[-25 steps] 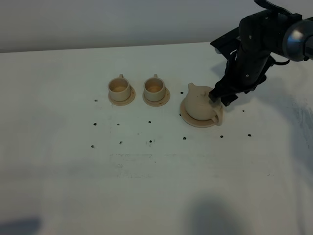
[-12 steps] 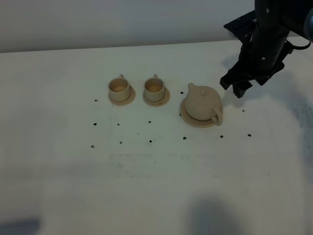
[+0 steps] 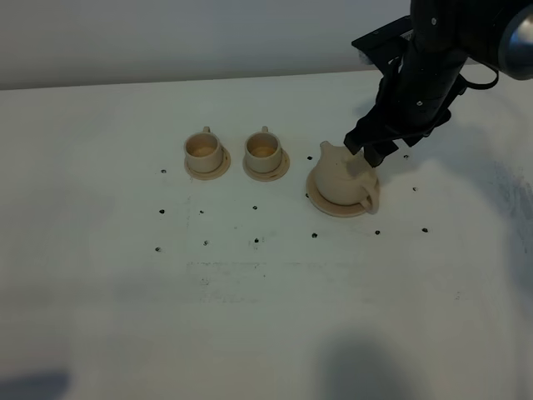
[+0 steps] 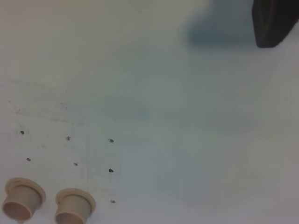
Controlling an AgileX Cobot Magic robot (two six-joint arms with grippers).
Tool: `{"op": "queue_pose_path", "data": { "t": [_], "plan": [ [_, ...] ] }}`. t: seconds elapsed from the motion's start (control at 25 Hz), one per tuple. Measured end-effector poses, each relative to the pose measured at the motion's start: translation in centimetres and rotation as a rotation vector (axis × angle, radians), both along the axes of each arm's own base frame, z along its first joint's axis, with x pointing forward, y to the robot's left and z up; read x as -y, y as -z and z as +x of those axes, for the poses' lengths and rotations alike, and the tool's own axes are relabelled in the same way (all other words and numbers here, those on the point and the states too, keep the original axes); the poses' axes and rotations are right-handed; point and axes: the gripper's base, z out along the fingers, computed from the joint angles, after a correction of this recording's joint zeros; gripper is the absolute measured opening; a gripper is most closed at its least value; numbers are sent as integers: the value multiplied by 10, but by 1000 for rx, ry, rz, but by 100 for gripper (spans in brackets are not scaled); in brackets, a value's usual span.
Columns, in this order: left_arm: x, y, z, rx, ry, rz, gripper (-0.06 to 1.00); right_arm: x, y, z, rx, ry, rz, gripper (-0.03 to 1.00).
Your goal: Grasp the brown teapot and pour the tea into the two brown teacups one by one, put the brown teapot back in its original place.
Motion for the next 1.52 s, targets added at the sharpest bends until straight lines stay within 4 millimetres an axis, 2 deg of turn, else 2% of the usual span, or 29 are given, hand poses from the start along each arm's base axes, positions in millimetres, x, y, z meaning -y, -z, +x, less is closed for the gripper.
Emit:
{"op": "queue_pose_path", "data": {
  "t": [0.32, 1.0, 1.52],
  "plan": [
    [0, 0, 0, -1, 0, 0, 31, -10, 14, -9, -54, -11, 18, 55],
    [0, 0, 0, -1, 0, 0, 31, -12, 50, -6, -55, 4, 37, 55],
    [0, 0, 0, -1, 0, 0, 31, -13, 51, -5, -42, 5, 42, 55]
  ]
}}
